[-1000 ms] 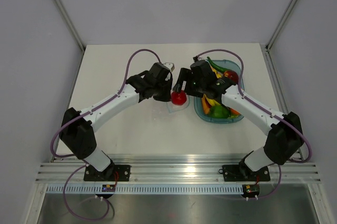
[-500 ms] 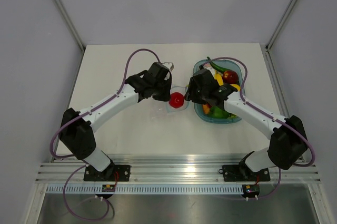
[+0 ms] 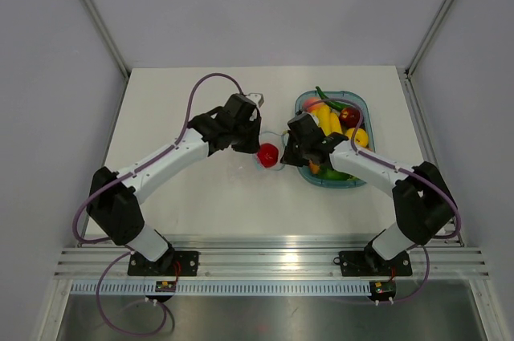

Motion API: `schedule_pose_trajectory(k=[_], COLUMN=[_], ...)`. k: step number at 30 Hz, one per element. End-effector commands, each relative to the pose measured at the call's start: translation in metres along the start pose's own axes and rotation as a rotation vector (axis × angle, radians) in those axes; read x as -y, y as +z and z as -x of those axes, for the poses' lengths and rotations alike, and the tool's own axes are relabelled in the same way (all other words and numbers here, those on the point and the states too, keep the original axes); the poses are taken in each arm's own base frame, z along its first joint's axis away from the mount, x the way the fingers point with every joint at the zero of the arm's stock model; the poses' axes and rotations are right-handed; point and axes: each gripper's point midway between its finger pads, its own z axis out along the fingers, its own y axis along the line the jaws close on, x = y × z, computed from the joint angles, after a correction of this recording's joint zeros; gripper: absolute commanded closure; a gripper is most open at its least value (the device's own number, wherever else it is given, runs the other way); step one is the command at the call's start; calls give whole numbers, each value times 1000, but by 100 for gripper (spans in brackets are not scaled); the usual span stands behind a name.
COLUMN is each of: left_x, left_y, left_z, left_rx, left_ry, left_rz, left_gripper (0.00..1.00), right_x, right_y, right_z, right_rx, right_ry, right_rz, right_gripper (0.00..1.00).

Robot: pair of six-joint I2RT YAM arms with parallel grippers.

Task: Place the food in the zip-top bag and seal the zipper
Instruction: Adjust the zipper food storage bag at the center of the board.

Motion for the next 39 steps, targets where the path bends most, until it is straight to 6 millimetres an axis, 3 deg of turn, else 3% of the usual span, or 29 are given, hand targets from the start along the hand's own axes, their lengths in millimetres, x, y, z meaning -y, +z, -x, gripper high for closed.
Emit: schedule_pose_trajectory(k=[1, 4, 5, 7, 8, 11, 13, 15, 16, 17, 20, 22, 27, 31, 32, 35, 36, 39], left_x=[10, 2, 0, -2, -1, -6, -8, -10, -14, -16, -30, -28, -14, -16, -17, -17, -17, -21], left_y=[-21, -19, -20, -24, -30, -41, -47, -41, -32, -23, 6, 8, -24, -19, -17, -6, -6, -7], left_z=[23, 21, 20, 24, 27, 38, 43, 42, 33, 31, 5, 1, 29, 27, 24, 12, 11, 10], left_rx=[90, 82, 79, 92, 102, 143, 164, 166, 139, 132, 24, -3, 110, 95, 80, 43, 45, 54], left_ry=[14, 10, 9, 15, 18, 24, 21, 17, 12, 10, -2, -3, 14, 32, 34, 29, 27, 33], left_rz=[-48, -31, -22, -6, -9, 27, 37, 37, 43, 48, 104, 94, 41, 52, 54, 43, 43, 66], left_gripper=[100, 100, 100, 100, 100, 100, 100, 100, 100, 100, 100, 100, 100, 98, 89, 49, 44, 43], right_x=[-26, -26, -39, -45, -58, -69, -65, -46, -40, -20, 5, 1, -18, -33, -33, -42, -43, -48], right_y=[-2, -22, -41, -61, -81, -103, -100, -77, -65, -37, -4, -3, -29, -29, -23, -17, -16, -14], right_z=[13, 39, 63, 75, 89, 98, 94, 78, 73, 53, 26, 25, 51, 58, 55, 50, 49, 46], right_rx=[32, 100, 169, 195, 239, 273, 263, 226, 216, 153, 47, 50, 139, 133, 121, 97, 93, 83], right_ry=[13, -27, -36, -68, -71, -86, -87, -90, -86, -96, -103, -90, -106, -114, -110, -88, -83, -68], right_rz=[100, 43, 53, 55, 98, 150, 139, 79, 58, -7, -109, -86, -20, 19, 19, 65, 74, 103], right_gripper=[100, 100, 100, 100, 100, 100, 100, 100, 100, 100, 100, 100, 100, 100, 100, 100, 100, 100])
